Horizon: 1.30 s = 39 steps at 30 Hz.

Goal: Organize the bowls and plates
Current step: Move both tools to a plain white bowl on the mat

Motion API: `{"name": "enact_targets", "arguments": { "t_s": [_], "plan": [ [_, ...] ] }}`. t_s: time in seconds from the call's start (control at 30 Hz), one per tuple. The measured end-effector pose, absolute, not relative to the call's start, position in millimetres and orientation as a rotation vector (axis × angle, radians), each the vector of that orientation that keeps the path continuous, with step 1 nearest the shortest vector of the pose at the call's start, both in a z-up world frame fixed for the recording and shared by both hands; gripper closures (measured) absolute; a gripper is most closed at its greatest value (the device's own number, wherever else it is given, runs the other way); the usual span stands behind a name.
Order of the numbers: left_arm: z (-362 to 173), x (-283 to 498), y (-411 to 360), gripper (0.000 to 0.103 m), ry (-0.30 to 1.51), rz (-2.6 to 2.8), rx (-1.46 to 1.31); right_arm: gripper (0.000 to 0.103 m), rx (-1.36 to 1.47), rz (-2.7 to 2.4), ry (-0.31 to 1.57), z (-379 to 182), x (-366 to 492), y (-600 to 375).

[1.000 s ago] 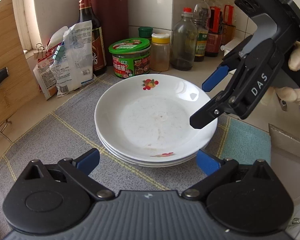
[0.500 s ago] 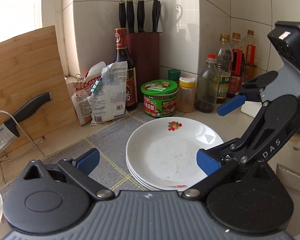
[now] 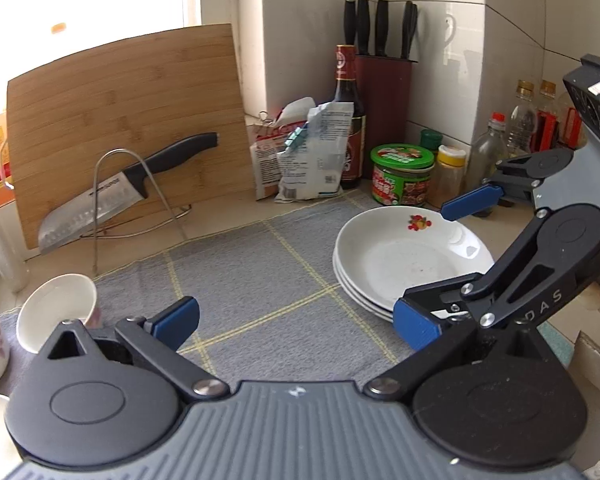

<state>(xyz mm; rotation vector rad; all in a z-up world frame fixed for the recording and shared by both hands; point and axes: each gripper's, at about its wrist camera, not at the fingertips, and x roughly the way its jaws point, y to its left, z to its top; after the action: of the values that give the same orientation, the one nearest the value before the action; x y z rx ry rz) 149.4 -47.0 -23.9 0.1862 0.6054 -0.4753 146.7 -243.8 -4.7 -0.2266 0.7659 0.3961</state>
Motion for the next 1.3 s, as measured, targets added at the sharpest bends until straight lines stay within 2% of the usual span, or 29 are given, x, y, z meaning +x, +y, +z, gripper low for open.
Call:
{"name": "enact_targets", "arguments": {
  "t_s": [0.37,0.77,1.3],
  "plan": [
    [-20.6,141.1,38.5,0.001,0.621,-0.443,0.141,0.0,-0.23,0.476,0.798,-14.8,147.4,-171.4],
    [-19.6,123.3,148.0,0.001,0.648,-0.398,0.133,0.0,-0.235,0.584,0.935,-60.1,143.1,-45.0],
    [-35.5,128.7,237.3,0.001,0.712,-0.27,0.091,0.0,-0.345,0.737,0.919,-83.1,144.2,59.6]
  ]
}}
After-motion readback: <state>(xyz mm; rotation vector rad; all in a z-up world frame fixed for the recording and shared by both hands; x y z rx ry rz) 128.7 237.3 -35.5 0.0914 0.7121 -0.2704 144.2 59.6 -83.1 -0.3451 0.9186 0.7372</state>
